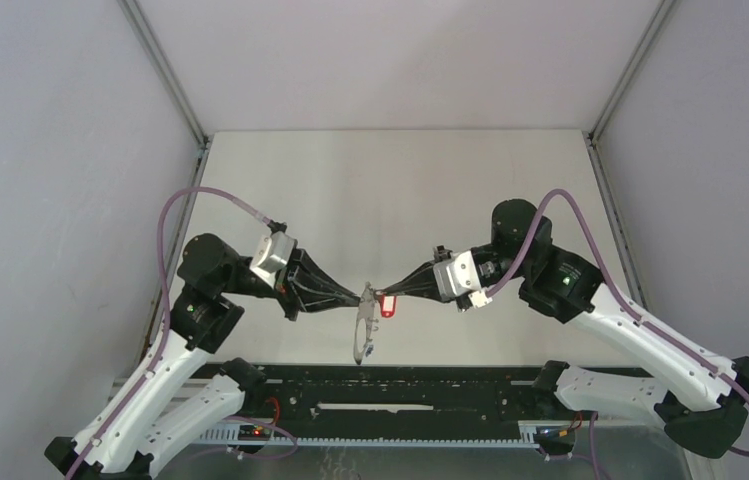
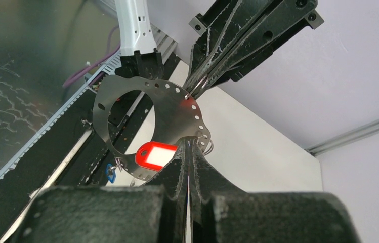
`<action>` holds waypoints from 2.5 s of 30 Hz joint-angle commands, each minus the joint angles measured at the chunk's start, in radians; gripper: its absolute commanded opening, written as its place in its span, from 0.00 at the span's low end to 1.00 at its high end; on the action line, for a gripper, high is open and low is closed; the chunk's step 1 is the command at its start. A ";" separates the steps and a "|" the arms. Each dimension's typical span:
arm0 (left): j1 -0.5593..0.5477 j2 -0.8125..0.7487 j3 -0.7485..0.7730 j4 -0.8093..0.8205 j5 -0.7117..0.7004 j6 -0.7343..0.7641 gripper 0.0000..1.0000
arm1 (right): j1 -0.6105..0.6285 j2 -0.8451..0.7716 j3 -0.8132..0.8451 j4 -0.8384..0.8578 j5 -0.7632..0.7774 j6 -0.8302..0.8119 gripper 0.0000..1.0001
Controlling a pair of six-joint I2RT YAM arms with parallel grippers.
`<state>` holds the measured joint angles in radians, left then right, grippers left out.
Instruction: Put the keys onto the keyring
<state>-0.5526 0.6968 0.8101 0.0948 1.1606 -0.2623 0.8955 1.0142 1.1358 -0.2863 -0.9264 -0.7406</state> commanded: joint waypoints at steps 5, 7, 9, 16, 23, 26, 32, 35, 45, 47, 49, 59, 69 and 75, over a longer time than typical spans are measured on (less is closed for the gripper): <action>-0.012 0.008 0.029 0.040 0.045 0.048 0.00 | 0.029 0.024 0.071 0.044 -0.014 -0.025 0.00; -0.015 0.017 0.028 0.042 0.047 0.059 0.00 | 0.035 0.032 0.077 0.049 -0.015 -0.025 0.00; -0.017 0.023 0.029 0.042 0.048 0.060 0.00 | 0.040 0.034 0.079 0.053 -0.014 -0.026 0.00; -0.018 0.029 0.026 0.051 0.042 0.057 0.00 | 0.056 0.039 0.082 0.038 -0.010 -0.037 0.00; -0.017 0.032 0.023 0.061 0.031 0.044 0.00 | 0.077 0.034 0.083 0.024 0.004 -0.058 0.00; -0.018 0.034 0.025 0.064 0.029 0.041 0.00 | 0.088 0.032 0.083 0.019 0.018 -0.067 0.00; -0.018 0.033 0.021 0.062 0.028 0.041 0.00 | 0.094 0.032 0.082 0.030 0.043 -0.065 0.00; -0.017 0.030 0.021 0.054 0.030 0.048 0.00 | 0.095 0.035 0.083 0.033 0.051 -0.060 0.00; -0.017 0.021 0.019 0.035 0.026 0.072 0.00 | 0.103 0.056 0.121 -0.009 0.063 -0.070 0.00; -0.017 0.020 0.020 0.033 0.022 0.074 0.00 | 0.105 0.061 0.128 -0.020 0.064 -0.074 0.00; -0.017 0.018 0.021 0.033 0.016 0.074 0.00 | 0.108 0.064 0.133 -0.031 0.066 -0.082 0.00; -0.018 0.015 0.018 0.031 0.018 0.074 0.00 | 0.124 0.081 0.153 -0.058 0.075 -0.103 0.00; -0.018 0.013 0.017 0.018 0.019 0.083 0.00 | 0.128 0.072 0.156 -0.052 0.080 -0.106 0.00; -0.017 0.012 0.016 0.016 0.014 0.079 0.00 | 0.128 0.063 0.155 -0.060 0.088 -0.108 0.00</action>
<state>-0.5655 0.7193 0.8101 0.0948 1.1851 -0.2005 1.0126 1.0969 1.2503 -0.3489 -0.8467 -0.8326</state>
